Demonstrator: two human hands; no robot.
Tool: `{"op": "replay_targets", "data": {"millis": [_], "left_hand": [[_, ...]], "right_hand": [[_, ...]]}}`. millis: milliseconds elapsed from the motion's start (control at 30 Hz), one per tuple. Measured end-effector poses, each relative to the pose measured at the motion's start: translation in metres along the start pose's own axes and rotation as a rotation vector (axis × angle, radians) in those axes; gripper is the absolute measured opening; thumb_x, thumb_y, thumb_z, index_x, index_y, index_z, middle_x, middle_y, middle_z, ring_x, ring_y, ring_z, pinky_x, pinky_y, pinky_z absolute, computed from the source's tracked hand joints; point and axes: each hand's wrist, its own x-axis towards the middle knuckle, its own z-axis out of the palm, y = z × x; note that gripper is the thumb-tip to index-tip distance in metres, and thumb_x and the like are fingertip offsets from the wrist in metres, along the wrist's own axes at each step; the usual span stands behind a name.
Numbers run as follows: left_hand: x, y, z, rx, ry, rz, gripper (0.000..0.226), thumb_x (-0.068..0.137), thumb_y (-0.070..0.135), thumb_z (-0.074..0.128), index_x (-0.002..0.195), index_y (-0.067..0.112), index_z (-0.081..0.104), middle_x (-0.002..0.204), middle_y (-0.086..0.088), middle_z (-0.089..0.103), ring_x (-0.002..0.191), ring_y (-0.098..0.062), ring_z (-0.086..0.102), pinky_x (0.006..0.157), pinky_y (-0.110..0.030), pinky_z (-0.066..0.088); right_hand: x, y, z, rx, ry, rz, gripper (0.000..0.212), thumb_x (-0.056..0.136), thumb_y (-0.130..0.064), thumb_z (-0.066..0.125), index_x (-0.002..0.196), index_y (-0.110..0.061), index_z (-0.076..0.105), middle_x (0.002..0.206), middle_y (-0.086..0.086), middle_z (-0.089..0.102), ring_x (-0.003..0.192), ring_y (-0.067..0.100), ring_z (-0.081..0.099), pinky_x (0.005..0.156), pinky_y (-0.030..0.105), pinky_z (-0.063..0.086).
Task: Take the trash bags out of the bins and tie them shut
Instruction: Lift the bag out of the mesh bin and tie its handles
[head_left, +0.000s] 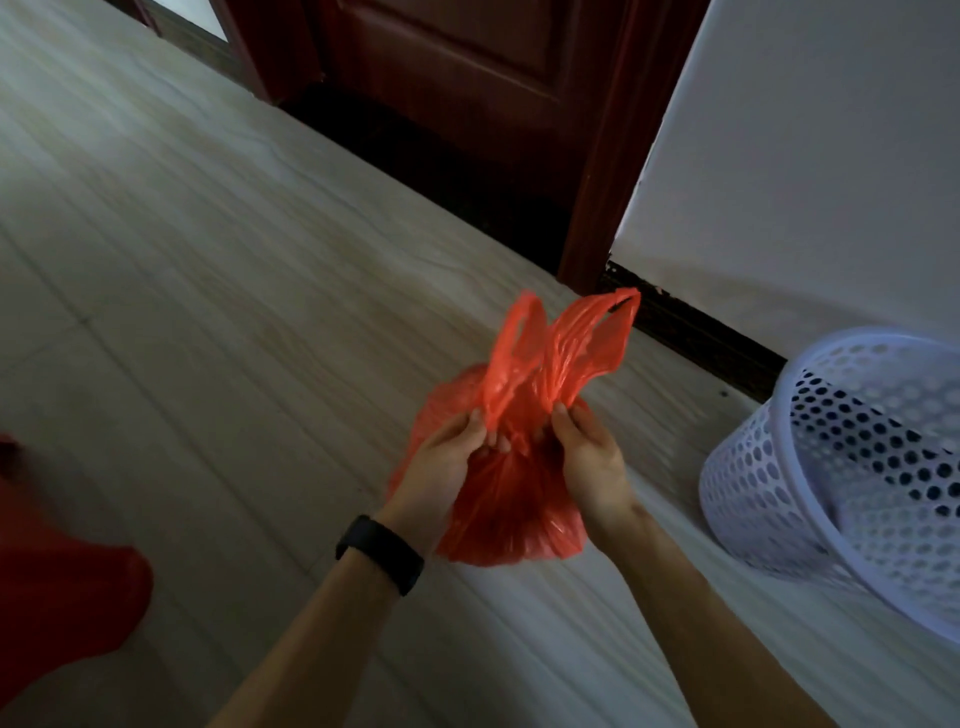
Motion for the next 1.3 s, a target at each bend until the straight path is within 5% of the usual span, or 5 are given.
{"op": "replay_targets", "data": {"millis": [433,700,1033,1167,1300], "left_hand": [[0.008,-0.025,-0.020,0.114,0.117,-0.048,0.043,0.100,0.018,0.049,0.058,0.014,0.055,0.056,0.002,0.063,0.058,-0.010,0.060,0.068,-0.027,0.046],[-0.001,-0.019,-0.020,0.777,0.052,0.608,0.035,0.101,0.033,0.040,0.076,0.011,0.048,0.067,-0.002,0.050,0.066,-0.021,0.052,0.066,-0.046,0.042],[0.013,-0.002,-0.012,1.508,0.052,0.961,0.023,0.091,0.036,0.045,0.097,0.025,0.065,0.079,0.000,0.063,0.072,-0.027,0.064,0.060,-0.034,0.047],[0.009,-0.010,-0.001,1.534,0.123,1.101,0.008,0.088,0.028,0.061,0.091,0.024,0.066,0.081,-0.001,0.064,0.071,-0.028,0.061,0.063,-0.036,0.047],[0.008,-0.019,-0.006,1.271,0.066,1.001,0.024,0.097,0.040,0.054,0.090,0.023,0.070,0.087,0.003,0.068,0.083,-0.024,0.063,0.075,-0.038,0.052]], "right_hand": [[-0.009,0.019,-0.018,-0.189,-0.155,0.105,0.041,0.102,-0.019,0.052,0.063,-0.015,0.065,0.068,0.000,0.065,0.067,0.015,0.057,0.071,0.029,0.044],[0.007,-0.001,0.004,-0.343,-0.094,0.017,0.028,0.095,-0.031,0.061,0.085,-0.007,0.072,0.069,0.007,0.066,0.064,0.012,0.057,0.069,0.041,0.051],[0.003,-0.019,-0.009,-0.011,-0.388,0.150,0.032,0.100,-0.036,0.050,0.094,-0.016,0.074,0.080,-0.007,0.075,0.077,0.008,0.070,0.067,0.012,0.053],[0.006,-0.014,-0.005,-0.144,-0.144,0.200,0.040,0.090,-0.056,0.061,0.088,-0.018,0.076,0.090,0.001,0.077,0.087,0.015,0.072,0.085,0.033,0.055],[0.010,-0.009,-0.004,0.093,-0.082,0.289,0.029,0.091,-0.039,0.069,0.076,-0.014,0.072,0.068,0.002,0.072,0.058,0.012,0.067,0.057,0.024,0.054]]}}
